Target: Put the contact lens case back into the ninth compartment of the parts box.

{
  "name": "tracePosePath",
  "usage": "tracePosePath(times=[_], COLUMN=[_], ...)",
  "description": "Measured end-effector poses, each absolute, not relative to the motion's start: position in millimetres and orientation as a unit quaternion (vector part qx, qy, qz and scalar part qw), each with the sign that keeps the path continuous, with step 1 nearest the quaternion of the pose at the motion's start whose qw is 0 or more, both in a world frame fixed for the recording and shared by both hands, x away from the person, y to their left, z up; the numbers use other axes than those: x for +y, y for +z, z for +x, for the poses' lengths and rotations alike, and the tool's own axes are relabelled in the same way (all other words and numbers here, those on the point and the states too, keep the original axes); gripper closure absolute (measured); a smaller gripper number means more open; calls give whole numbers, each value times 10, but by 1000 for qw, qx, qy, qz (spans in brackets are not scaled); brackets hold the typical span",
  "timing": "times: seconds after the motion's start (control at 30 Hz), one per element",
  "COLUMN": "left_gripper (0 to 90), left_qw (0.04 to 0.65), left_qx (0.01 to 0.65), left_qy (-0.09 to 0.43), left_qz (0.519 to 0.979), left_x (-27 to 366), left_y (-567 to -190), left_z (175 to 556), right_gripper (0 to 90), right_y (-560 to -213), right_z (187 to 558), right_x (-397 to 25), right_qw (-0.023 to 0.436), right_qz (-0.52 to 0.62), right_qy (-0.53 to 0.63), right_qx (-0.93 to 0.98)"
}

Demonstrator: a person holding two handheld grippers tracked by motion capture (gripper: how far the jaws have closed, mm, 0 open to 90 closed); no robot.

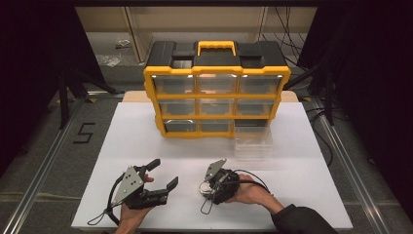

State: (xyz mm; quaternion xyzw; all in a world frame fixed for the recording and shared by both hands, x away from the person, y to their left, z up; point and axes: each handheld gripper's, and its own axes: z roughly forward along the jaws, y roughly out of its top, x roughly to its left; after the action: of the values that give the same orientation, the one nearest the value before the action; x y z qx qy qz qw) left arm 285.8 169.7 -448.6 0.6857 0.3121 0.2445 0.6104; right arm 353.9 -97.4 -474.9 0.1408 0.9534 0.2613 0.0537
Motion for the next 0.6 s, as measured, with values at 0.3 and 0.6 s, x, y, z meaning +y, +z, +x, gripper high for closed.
tracePosePath(times=[0.3, 0.6], left_gripper=[169, 170], left_qw=[610, 609], left_qx=[313, 313], left_qy=[246, 247], left_qz=[685, 685], left_x=[1698, 1698], left_y=[-4484, -4484], left_z=[2857, 2856], right_gripper=[494, 494], right_y=[-4733, -4675], right_z=[3526, 3524], right_x=[-981, -1003], right_qw=[55, 60], right_qz=[135, 135], right_qy=[266, 274], right_qx=[953, 950])
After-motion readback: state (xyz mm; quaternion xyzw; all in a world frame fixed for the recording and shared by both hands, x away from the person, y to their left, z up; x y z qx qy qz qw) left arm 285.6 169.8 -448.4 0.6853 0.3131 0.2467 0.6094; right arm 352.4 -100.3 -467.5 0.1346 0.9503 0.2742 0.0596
